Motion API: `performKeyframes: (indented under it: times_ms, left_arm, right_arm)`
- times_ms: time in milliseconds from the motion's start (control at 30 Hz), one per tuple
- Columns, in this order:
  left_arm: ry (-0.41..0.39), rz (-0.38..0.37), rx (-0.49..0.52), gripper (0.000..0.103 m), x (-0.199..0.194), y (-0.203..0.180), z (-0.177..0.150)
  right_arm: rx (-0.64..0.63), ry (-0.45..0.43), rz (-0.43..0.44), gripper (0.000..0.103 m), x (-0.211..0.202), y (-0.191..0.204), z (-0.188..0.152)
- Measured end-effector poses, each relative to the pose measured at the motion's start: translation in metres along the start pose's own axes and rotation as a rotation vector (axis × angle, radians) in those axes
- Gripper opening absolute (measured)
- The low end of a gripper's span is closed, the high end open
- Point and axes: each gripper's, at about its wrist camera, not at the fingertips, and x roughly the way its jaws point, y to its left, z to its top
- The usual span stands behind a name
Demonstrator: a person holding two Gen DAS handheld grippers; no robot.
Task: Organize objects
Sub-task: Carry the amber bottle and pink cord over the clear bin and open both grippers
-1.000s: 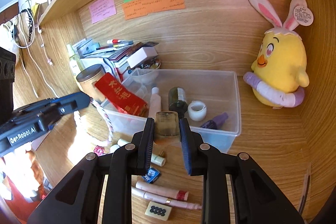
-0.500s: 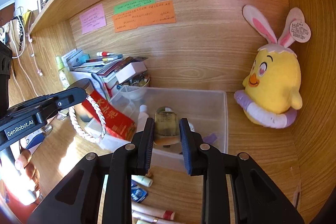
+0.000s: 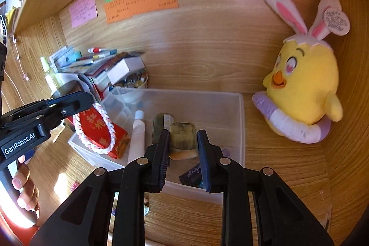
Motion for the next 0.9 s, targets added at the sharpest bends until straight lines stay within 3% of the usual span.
performKeyframes:
  times_ms: [700, 900]
  left_arm:
    - [0.140, -0.019, -0.022, 0.018, 0.047, 0.010, -0.018]
    - [0.137, -0.003, -0.020, 0.035, 0.042, 0.011, -0.019]
  right_arm:
    - [-0.037, 0.108, -0.018, 0.022, 0.044, 0.011, -0.011]
    - [-0.066, 0.100, -0.043, 0.022, 0.042, 0.016, -0.012]
